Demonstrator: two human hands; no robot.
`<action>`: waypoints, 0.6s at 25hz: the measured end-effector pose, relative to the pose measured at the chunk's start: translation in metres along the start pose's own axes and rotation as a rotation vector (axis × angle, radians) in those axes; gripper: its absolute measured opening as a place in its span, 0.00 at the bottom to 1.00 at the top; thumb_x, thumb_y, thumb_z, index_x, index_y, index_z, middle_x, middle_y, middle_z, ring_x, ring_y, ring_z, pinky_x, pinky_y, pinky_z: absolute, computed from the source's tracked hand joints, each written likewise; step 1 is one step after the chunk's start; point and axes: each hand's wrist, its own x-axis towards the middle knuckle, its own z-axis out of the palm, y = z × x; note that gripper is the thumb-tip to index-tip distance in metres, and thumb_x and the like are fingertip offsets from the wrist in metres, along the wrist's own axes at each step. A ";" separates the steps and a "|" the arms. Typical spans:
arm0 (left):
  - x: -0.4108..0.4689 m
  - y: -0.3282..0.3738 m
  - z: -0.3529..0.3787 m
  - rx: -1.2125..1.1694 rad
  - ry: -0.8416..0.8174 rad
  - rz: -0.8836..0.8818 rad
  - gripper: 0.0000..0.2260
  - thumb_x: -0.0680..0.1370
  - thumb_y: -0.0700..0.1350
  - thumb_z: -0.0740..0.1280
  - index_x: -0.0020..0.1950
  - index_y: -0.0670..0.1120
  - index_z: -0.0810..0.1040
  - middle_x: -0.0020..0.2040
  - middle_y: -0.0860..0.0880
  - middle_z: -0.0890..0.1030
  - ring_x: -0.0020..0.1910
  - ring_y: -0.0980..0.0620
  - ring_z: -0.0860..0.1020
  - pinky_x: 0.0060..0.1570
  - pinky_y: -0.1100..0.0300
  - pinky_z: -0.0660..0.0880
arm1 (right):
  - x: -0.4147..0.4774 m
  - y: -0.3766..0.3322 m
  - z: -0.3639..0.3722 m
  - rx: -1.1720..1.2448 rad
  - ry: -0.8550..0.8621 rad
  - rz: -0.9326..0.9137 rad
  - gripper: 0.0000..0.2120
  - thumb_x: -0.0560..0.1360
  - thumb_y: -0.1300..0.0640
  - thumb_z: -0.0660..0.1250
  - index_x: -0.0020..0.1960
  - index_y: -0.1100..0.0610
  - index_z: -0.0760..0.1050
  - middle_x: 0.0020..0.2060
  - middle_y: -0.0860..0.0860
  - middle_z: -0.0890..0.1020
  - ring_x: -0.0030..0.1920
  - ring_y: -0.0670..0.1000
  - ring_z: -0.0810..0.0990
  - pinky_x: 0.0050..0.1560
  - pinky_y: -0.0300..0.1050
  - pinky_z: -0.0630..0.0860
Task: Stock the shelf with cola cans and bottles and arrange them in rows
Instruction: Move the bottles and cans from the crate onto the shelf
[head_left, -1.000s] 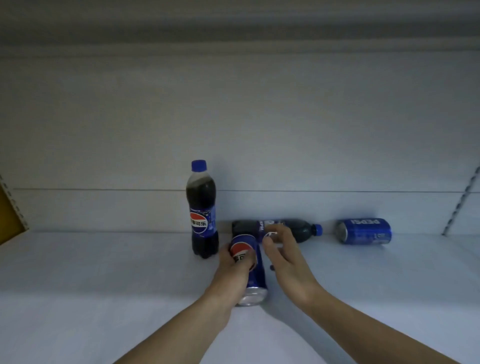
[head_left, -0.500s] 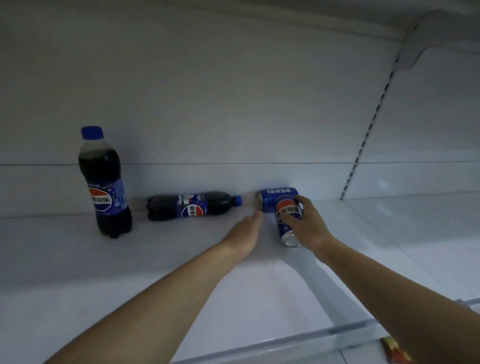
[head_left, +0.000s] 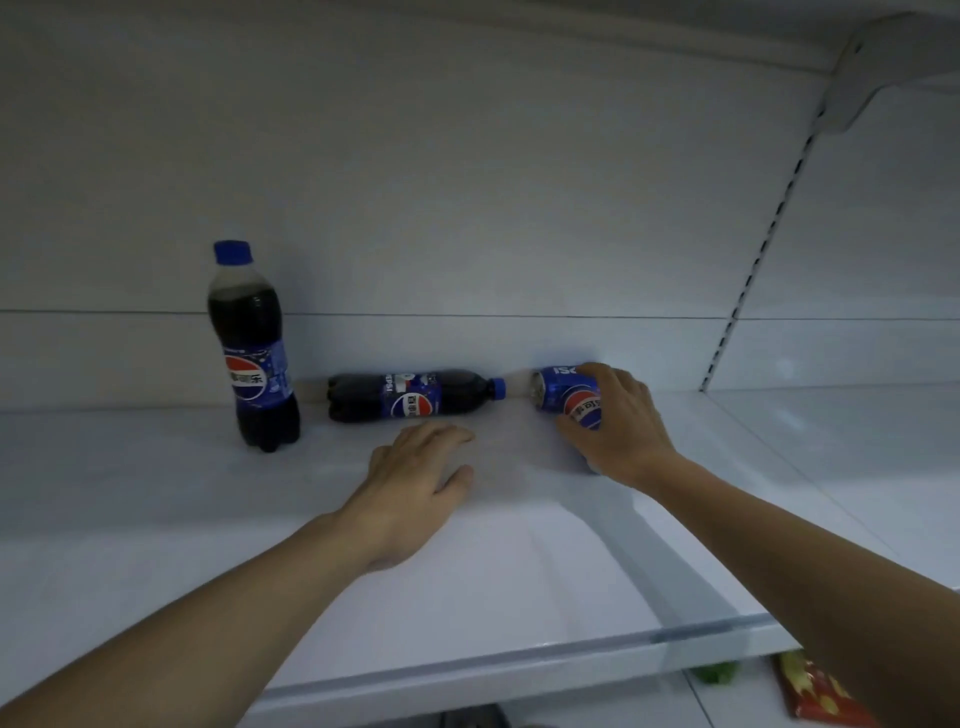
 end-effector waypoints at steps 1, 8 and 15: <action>-0.010 -0.004 -0.014 0.006 0.024 0.020 0.20 0.85 0.54 0.57 0.76 0.54 0.65 0.75 0.56 0.66 0.74 0.56 0.62 0.74 0.52 0.58 | -0.006 -0.011 -0.002 -0.036 0.004 -0.082 0.33 0.73 0.45 0.72 0.74 0.48 0.63 0.70 0.50 0.69 0.70 0.55 0.66 0.69 0.54 0.68; -0.144 -0.052 -0.133 0.191 0.253 -0.075 0.23 0.81 0.58 0.54 0.73 0.51 0.70 0.70 0.52 0.74 0.68 0.52 0.71 0.66 0.47 0.69 | -0.084 -0.179 0.040 0.145 -0.104 -0.626 0.32 0.75 0.43 0.69 0.75 0.47 0.61 0.74 0.48 0.66 0.72 0.51 0.64 0.71 0.52 0.67; -0.381 -0.094 -0.216 0.362 0.457 -0.423 0.17 0.84 0.53 0.57 0.72 0.51 0.71 0.67 0.55 0.75 0.68 0.55 0.71 0.65 0.45 0.71 | -0.209 -0.361 0.118 0.433 -0.337 -1.009 0.24 0.78 0.46 0.67 0.71 0.47 0.67 0.68 0.44 0.70 0.67 0.44 0.68 0.65 0.39 0.62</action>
